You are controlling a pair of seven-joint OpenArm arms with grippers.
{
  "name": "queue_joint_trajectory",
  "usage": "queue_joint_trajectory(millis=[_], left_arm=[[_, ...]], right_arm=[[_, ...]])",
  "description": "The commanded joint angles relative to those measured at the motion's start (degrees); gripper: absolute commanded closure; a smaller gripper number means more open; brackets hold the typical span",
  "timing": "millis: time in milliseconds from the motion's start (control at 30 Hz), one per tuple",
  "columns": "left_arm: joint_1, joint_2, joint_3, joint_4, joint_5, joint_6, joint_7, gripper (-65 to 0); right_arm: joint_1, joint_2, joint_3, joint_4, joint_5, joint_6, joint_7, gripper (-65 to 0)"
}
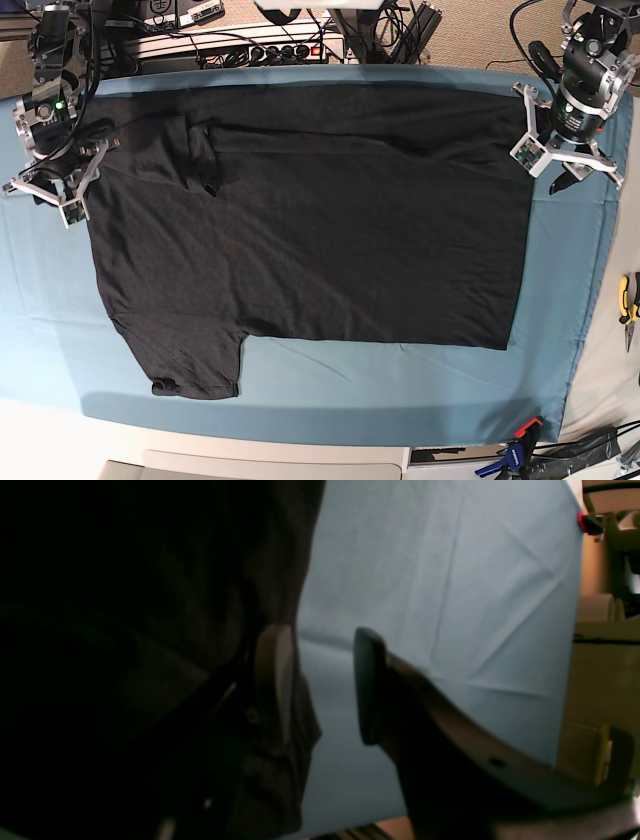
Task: Fold the T-shirt properly
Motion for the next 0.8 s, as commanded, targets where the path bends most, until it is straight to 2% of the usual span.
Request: queue_joint_trajectory(millis=[0,767], left_arm=[[-0.5,-0.6,-0.5,0.8,0.4,0.7,-1.0,-24.7],[-1.2,0.0,-0.5,0.8,0.4,0.7,-1.0,-24.7]], right_arm=[[0.7,1.0,0.6,0.7,-0.7,-0.8,1.0,-20.8],[0.8,0.9,0.6,0.7,-0.7,-0.8,0.8,-20.8]])
